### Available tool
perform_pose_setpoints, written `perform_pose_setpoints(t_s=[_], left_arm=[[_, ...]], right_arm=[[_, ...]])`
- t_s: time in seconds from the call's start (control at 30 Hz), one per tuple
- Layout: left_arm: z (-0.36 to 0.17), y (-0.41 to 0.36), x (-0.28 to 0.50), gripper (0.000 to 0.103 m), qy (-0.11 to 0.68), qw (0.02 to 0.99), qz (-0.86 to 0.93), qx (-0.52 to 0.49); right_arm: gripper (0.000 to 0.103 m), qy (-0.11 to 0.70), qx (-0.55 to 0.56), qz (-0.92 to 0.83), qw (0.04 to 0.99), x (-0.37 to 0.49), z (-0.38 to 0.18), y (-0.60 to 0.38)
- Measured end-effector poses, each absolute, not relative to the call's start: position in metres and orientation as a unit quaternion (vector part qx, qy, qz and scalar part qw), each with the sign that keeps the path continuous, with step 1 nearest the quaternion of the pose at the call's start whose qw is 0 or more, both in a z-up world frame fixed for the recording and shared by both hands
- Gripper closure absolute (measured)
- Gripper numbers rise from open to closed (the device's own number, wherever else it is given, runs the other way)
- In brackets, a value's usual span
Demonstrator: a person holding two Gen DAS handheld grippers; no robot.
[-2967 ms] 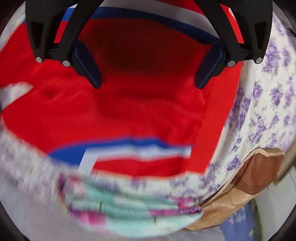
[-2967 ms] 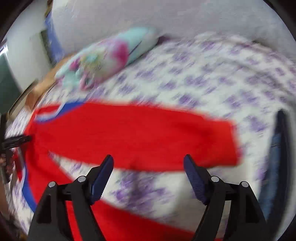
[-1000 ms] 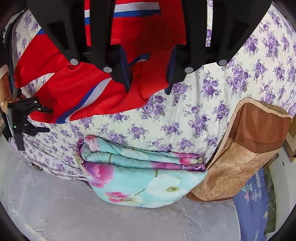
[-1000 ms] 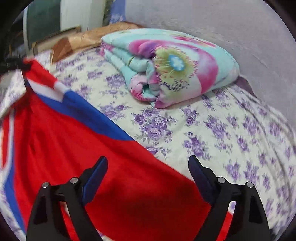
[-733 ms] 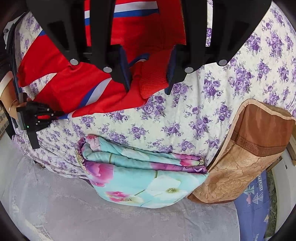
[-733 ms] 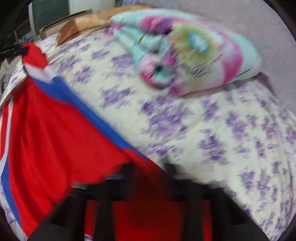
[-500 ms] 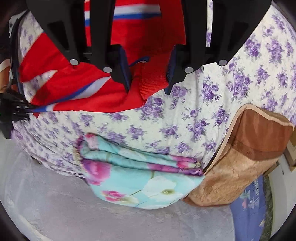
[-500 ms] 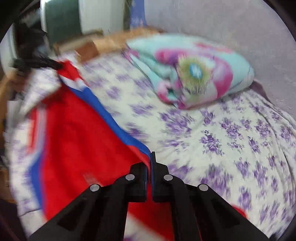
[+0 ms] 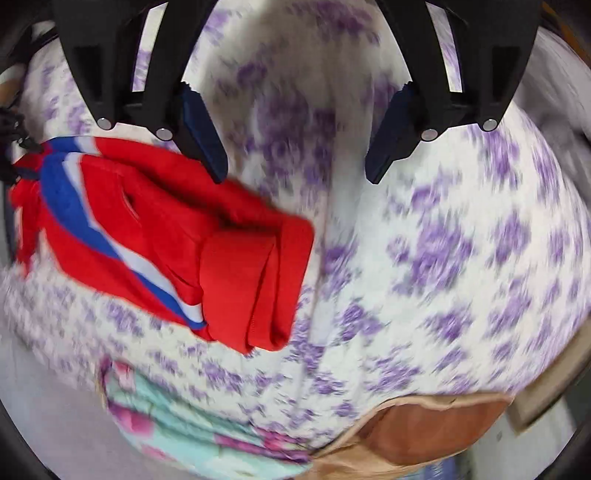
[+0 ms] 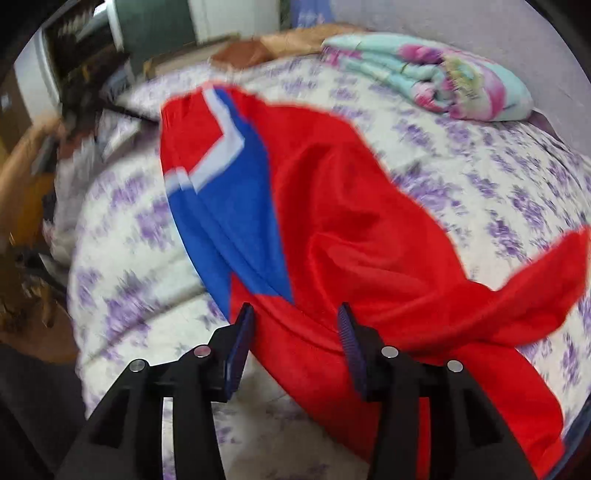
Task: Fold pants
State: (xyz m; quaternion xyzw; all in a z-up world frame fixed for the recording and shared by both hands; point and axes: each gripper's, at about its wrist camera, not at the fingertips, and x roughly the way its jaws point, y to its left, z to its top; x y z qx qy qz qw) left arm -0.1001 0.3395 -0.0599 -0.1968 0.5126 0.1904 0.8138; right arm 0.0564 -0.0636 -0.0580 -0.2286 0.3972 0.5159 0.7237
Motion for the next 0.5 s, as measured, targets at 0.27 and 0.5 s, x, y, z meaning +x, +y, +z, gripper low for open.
perform_pose_setpoints(t_s=[0.27, 0.5], left_arm=[[-0.026, 0.331, -0.098, 0.017, 0.458, 0.824, 0.203, -0.264], [-0.046, 0.327, -0.055, 0.021, 0.475, 0.789, 0.22, -0.32]], right_arm=[[0.033, 0.368, -0.125, 0.442, 0.809, 0.095, -0.026, -0.096], [0.031, 0.346, -0.096, 0.419, 0.834, 0.111, -0.033, -0.119]])
